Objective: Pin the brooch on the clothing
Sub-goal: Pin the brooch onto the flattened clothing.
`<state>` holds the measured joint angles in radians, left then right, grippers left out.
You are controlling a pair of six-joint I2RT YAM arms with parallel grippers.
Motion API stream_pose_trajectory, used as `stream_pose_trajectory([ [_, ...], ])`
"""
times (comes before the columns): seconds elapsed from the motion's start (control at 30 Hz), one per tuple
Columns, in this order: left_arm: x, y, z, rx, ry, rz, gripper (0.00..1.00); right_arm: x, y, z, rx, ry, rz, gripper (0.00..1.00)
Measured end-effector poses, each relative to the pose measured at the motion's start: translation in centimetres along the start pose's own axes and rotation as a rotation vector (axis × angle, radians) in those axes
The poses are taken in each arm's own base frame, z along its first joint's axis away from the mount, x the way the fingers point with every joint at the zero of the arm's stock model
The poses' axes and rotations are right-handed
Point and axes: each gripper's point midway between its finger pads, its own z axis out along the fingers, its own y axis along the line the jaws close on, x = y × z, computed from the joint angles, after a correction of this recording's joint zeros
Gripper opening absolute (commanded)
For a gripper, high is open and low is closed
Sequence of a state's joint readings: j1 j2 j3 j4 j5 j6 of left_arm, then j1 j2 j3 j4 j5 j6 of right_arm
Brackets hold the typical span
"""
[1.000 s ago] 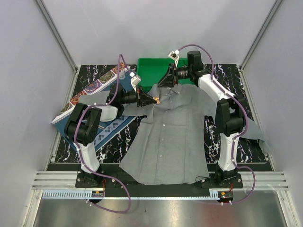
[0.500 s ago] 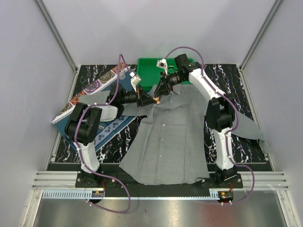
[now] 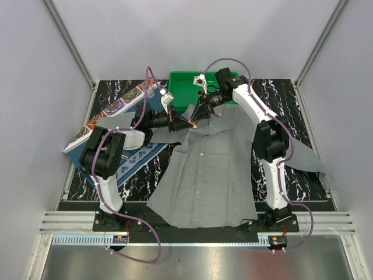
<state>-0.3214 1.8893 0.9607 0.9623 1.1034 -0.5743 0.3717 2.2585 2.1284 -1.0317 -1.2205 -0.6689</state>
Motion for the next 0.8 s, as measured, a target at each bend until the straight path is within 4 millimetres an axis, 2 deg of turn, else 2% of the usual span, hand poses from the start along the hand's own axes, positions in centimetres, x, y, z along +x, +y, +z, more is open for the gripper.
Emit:
stream_pose_trajectory([
  [0.23,0.0,0.0,0.0,0.0,0.0,0.0,0.0,-0.9,0.0,-0.1,0.003,-0.008,-0.015,0.41],
  [0.63,0.0,0.0,0.0,0.0,0.0,0.0,0.0,-0.5,-0.2,0.8,-0.01,0.005,-0.005,0.4],
  [0.73,0.0,0.0,0.0,0.0,0.0,0.0,0.0,-0.4,-0.2,1.0,-0.012,0.008,-0.004,0.25],
  [0.8,0.0,0.0,0.0,-0.002,-0.001,0.0,0.0,-0.5,-0.2,1.0,-0.012,0.008,-0.003,0.06],
])
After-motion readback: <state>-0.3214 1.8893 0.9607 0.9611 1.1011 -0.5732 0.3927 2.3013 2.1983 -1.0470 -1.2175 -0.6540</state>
